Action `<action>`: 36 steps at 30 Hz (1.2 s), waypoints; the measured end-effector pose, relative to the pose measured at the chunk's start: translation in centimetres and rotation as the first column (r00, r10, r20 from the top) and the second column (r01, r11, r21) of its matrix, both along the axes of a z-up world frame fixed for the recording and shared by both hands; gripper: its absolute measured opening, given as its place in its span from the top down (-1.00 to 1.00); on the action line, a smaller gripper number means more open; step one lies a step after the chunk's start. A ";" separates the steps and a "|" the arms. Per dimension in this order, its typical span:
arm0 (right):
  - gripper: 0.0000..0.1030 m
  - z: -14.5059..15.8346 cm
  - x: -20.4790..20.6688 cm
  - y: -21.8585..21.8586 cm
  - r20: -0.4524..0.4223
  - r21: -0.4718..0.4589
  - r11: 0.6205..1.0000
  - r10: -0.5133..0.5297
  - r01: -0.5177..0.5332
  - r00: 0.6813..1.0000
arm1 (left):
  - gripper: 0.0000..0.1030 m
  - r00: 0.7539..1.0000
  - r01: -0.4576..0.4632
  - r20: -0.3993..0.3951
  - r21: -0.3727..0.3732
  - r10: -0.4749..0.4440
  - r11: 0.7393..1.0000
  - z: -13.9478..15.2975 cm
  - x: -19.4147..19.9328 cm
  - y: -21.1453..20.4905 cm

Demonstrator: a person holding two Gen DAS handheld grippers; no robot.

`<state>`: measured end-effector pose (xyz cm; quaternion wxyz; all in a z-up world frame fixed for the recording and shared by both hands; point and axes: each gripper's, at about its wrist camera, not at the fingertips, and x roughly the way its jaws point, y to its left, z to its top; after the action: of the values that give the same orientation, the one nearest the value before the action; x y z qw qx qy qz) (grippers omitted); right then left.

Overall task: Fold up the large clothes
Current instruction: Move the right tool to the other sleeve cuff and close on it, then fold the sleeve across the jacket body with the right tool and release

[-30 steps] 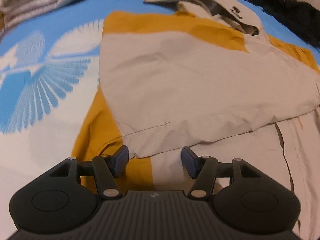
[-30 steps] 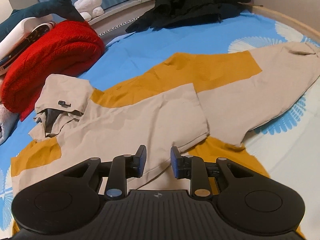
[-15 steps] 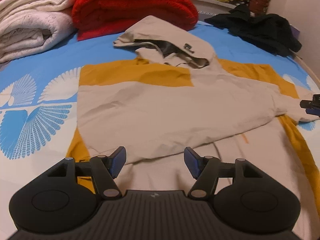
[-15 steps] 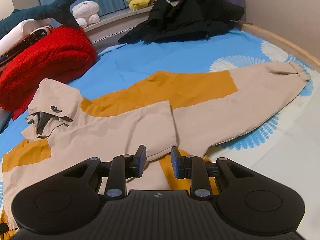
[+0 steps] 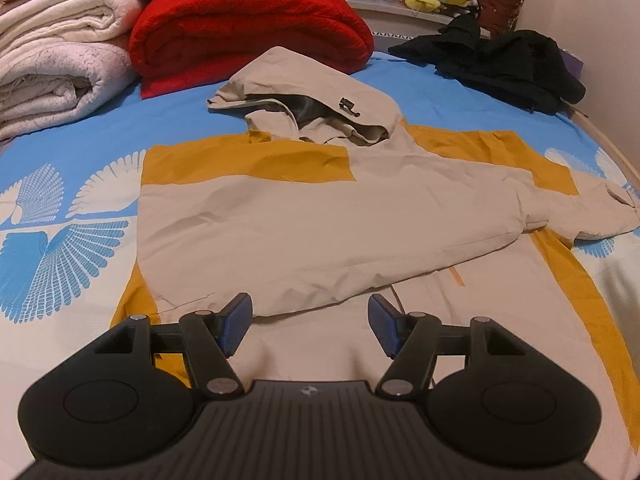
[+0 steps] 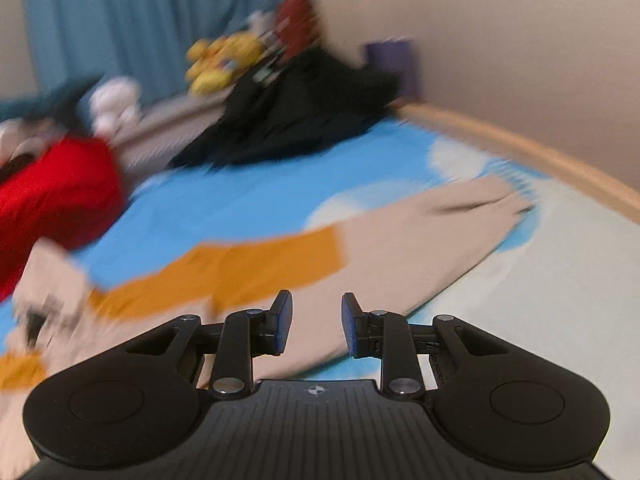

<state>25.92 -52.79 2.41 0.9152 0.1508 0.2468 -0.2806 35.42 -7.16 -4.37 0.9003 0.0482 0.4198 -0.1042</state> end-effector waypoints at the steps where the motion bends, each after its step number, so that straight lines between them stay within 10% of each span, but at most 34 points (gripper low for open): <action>1: 0.50 0.2 -0.8 -1.7 0.020 0.001 1.000 -0.025 0.025 1.000 | -0.35 1.000 0.000 -0.001 0.001 0.000 1.000 0.0 0.1 -0.1; 10: 0.55 -3.7 -4.9 -14.5 0.100 0.215 0.956 -0.225 0.200 0.969 | -0.35 1.000 -0.011 -0.016 0.016 0.012 1.000 -0.8 1.0 -0.5; 29: 0.41 -13.8 2.0 -24.5 0.108 0.557 0.778 -0.415 0.291 0.903 | -0.35 0.999 -0.025 -0.031 0.093 0.028 0.995 -3.0 2.6 0.2; 36: 0.99 -12.6 3.9 -24.9 0.065 0.492 0.778 -0.479 0.389 0.875 | -0.35 0.999 -0.040 -0.027 0.076 0.042 0.996 -2.5 2.9 0.8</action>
<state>29.79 -77.71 -10.18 0.7809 0.4439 0.1779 -0.4019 38.30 -6.34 -6.83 0.8936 0.0722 0.4373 -0.0706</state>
